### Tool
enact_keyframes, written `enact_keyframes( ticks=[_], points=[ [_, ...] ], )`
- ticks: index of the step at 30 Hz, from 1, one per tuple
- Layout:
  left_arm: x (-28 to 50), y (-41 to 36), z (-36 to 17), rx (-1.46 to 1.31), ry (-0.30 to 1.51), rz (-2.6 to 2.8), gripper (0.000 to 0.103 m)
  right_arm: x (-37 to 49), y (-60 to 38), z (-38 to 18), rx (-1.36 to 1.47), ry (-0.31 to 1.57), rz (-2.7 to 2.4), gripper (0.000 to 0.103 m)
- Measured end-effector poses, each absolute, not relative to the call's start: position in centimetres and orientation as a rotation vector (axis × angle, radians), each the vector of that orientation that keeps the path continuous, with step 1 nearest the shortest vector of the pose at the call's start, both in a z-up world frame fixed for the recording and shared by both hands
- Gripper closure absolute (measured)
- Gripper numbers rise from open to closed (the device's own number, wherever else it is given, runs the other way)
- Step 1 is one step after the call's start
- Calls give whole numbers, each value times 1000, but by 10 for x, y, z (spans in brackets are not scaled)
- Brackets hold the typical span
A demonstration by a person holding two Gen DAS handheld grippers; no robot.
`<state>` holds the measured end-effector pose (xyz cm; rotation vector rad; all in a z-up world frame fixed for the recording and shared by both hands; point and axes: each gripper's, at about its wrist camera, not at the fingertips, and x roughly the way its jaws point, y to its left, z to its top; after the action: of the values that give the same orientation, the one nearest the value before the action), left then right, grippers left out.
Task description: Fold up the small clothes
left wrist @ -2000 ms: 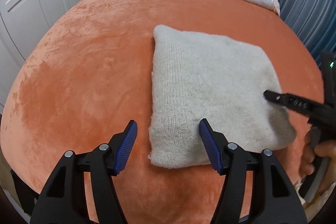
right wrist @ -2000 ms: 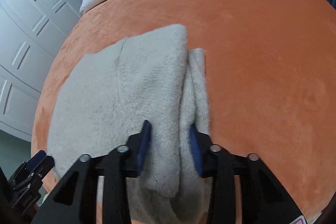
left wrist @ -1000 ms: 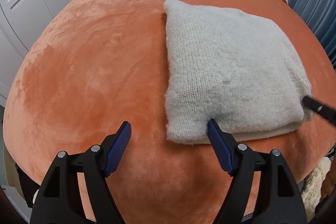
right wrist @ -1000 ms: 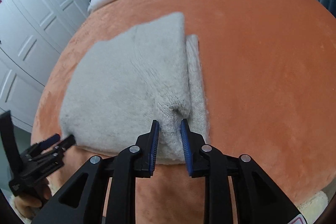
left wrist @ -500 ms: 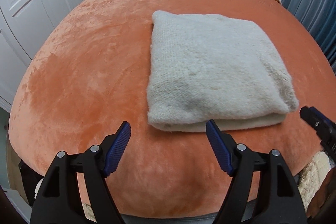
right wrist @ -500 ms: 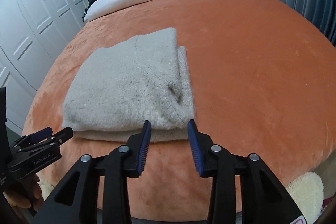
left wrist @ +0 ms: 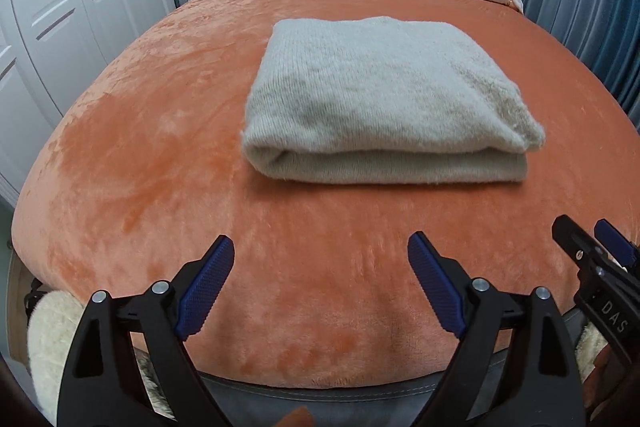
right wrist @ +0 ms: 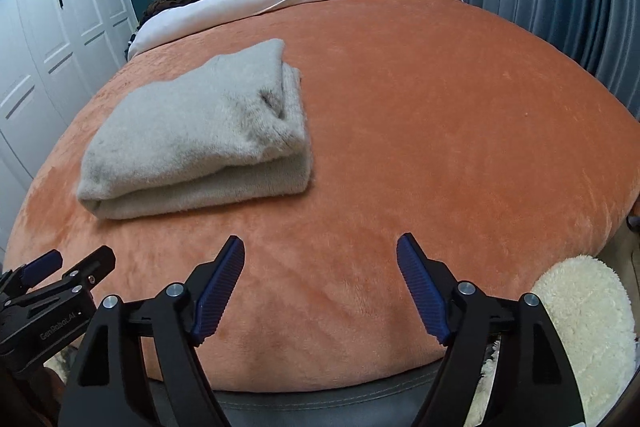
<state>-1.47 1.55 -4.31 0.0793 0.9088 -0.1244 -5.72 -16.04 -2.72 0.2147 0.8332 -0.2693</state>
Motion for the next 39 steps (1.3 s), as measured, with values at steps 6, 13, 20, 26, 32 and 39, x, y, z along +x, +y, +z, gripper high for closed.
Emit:
enact_keyframes(
  ticks=[6,13,20,26,32,39],
  points=[
    [-19,13,-67,93,886,-89,17,-55,-152,-47,172,822,-243,26],
    [-20,9,-83,123,865,-83,11,-46,-134,-73,133,849,-239,18],
    [-17,15,-92,85,851,-73,5,-45,-125,-82,112,851,-252,12],
    [-17,15,-94,85,853,-69,5,-45,-123,-84,117,852,-254,11],
    [-14,18,-94,81,855,-70,5,-44,-125,-84,120,853,-251,9],
    [-13,20,-95,82,857,-67,5,-42,-129,-84,121,855,-251,9]
  ],
)
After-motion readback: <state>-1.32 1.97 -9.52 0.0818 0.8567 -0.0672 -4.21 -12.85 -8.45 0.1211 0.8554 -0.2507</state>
